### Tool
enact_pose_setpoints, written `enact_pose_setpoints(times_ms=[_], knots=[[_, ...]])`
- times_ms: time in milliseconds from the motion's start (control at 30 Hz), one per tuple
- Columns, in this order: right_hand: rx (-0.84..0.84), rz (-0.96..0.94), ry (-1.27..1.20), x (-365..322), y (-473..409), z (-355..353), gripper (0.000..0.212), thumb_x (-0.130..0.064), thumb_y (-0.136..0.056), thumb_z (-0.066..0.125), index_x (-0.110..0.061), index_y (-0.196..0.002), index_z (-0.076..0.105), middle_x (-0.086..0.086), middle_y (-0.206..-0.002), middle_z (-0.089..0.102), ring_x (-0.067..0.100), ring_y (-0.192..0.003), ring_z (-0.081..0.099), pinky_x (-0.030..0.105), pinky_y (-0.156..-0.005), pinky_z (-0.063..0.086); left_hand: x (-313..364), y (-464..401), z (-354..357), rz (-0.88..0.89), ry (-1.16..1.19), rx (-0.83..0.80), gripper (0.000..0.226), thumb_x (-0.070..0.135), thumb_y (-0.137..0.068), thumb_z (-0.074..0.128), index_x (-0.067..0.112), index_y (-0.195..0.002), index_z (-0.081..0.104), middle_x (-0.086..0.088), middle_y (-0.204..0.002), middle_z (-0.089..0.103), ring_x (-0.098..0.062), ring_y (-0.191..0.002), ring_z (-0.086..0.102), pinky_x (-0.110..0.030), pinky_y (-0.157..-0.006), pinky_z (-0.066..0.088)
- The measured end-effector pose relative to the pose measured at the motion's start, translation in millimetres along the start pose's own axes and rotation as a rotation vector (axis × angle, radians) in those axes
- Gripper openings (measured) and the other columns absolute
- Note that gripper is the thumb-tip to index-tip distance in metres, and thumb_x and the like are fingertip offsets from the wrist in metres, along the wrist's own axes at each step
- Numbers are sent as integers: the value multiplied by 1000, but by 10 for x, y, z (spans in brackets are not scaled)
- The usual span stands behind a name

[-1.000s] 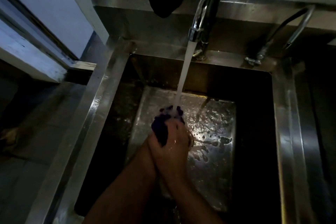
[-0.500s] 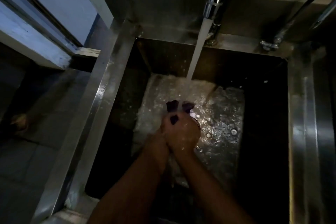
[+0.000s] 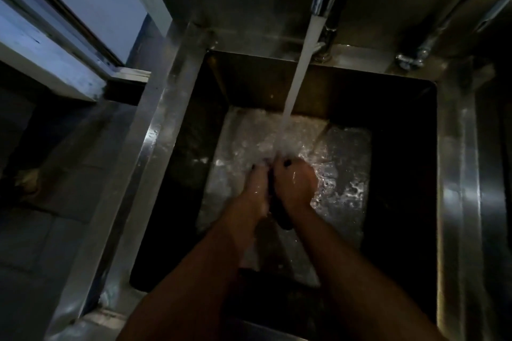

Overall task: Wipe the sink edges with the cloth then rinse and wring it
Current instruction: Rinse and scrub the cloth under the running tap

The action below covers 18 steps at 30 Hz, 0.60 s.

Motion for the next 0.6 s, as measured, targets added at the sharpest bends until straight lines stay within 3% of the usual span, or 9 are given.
enact_pose_setpoints(times_ms=[67, 133, 200, 300, 367, 400, 467, 533, 600], knots=[[-148, 7, 127, 182, -306, 110, 42, -50, -93, 51, -15, -89, 74, 7, -88, 73, 29, -85, 70, 35, -75, 55, -14, 14, 140, -87, 124, 11, 37, 43, -91, 56, 12, -94, 77, -14, -98, 75, -37, -101, 66, -41, -94, 50], [-256, -60, 376, 202, -494, 134, 34, -44, -93, 56, -15, -103, 69, 11, -105, 69, 32, -101, 66, 33, -81, 50, 64, -44, 84, -18, 27, 97, 29, 36, -89, 62, 12, -83, 78, -14, -87, 76, -34, -90, 68, -44, -91, 52], [-325, -27, 394, 224, -637, 115, 47, -51, -93, 51, -13, -120, 61, 16, -122, 63, 37, -113, 60, 39, -91, 49, 212, 37, 79, 67, -177, 121, 27, 38, -86, 65, 14, -91, 76, -12, -94, 76, -31, -91, 71, -43, -92, 56], [-655, 220, -192, 186, -523, 180, 67, -73, -83, 50, -13, -106, 69, 11, -118, 69, 29, -109, 64, 39, -103, 47, 351, 84, 183, 92, -597, 80, 47, 42, -83, 63, 13, -118, 68, -15, -118, 71, -31, -103, 68, -46, -100, 52], [-765, 223, -366, 70, -330, 239, 53, -62, -84, 61, -14, -101, 74, 6, -110, 73, 21, -104, 67, 35, -100, 50, 312, 161, 199, 199, -889, 87, 37, 8, -97, 47, 6, -132, 59, -37, -120, 61, -43, -107, 61, -57, -103, 44], [-764, 167, -376, -4, -262, 249, 42, -49, -89, 64, -12, -105, 75, 4, -108, 73, 19, -101, 68, 30, -95, 52, 309, 114, 175, 219, -946, 181, 44, -4, -97, 39, 5, -138, 54, -43, -121, 57, -47, -109, 58, -57, -103, 41], [-631, 78, -396, -88, -201, 195, 22, -23, -95, 63, -7, -104, 75, 6, -99, 73, 19, -95, 68, 23, -81, 52, 417, 171, 255, 257, -912, 141, 42, 12, -101, 41, 12, -141, 51, -25, -132, 59, -36, -117, 59, -38, -101, 45], [-504, 40, -449, -126, -162, 154, 15, -17, -94, 62, -13, -97, 76, 4, -92, 74, 19, -92, 70, 26, -79, 52, 442, 115, 143, 290, -840, 111, 42, 34, -98, 46, 18, -136, 56, -12, -128, 65, -27, -116, 63, -39, -100, 50], [-419, 29, -478, -179, -98, 87, 14, -20, -94, 61, -18, -95, 76, 0, -89, 74, 12, -84, 70, 26, -78, 54, 459, 157, 62, 327, -783, 95, 37, 37, -98, 50, 20, -129, 61, -8, -118, 69, -23, -108, 66, -39, -95, 54]])
Point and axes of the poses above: each hand's wrist, its own y-axis away from the middle knuckle, its own z-axis out of the palm, x = y × z, the point moved 8 cm from there along -y, towards the middle knuckle
